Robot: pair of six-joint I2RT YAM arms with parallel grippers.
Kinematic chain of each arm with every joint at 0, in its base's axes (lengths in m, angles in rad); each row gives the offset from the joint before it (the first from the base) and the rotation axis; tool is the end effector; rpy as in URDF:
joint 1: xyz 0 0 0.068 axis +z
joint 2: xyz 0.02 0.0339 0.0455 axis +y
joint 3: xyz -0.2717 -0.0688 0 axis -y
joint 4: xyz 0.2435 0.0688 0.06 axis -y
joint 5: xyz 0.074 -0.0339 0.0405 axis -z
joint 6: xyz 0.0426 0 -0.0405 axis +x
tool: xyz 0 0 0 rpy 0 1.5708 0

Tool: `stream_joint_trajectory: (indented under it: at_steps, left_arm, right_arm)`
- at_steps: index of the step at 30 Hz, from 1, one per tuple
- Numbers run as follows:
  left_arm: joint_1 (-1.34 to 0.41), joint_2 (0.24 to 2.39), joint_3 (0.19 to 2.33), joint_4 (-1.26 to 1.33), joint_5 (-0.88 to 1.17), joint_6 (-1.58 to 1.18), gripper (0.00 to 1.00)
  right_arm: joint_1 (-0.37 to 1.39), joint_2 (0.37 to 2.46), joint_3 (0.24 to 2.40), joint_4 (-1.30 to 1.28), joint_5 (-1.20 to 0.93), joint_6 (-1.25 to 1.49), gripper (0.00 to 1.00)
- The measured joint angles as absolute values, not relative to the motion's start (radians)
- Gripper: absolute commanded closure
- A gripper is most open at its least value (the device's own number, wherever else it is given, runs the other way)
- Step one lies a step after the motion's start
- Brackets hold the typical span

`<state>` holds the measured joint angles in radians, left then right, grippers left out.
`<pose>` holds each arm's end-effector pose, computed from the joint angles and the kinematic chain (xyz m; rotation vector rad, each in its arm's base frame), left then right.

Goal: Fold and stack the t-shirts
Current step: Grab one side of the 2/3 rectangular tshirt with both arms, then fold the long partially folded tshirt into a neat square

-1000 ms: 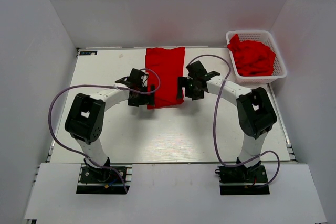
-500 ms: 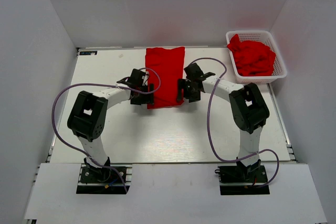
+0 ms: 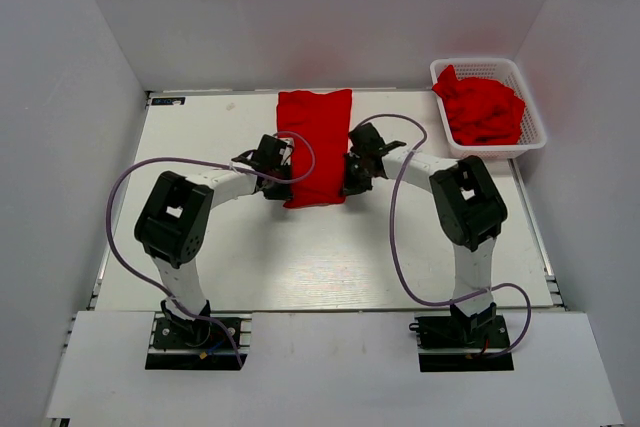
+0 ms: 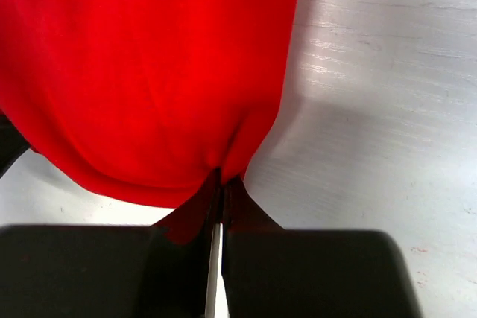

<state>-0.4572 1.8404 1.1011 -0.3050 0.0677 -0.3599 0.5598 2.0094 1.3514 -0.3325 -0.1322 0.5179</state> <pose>0.3319 -0.1665 0.1549 0.1537 2.6566 -0.3676 0.3601 0.2323 0.1608 -0.1081 2.6531 0.5576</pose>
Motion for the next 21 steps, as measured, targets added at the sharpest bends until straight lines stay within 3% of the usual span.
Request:
stream_joint_trajectory:
  at_steps: [6, 21]
  left_arm:
    - [-0.461, 1.790, 1.079, -0.377, 0.045, -0.387, 1.00]
    - [-0.505, 1.423, 1.071, -0.748, 0.165, -0.433, 1.00]
  right_arm:
    - [0.559, 1.953, 1.297, -0.353, -0.141, 0.520, 1.00]
    - [0.604, 1.539, 1.156, -0.676, -0.238, 0.518, 1.00]
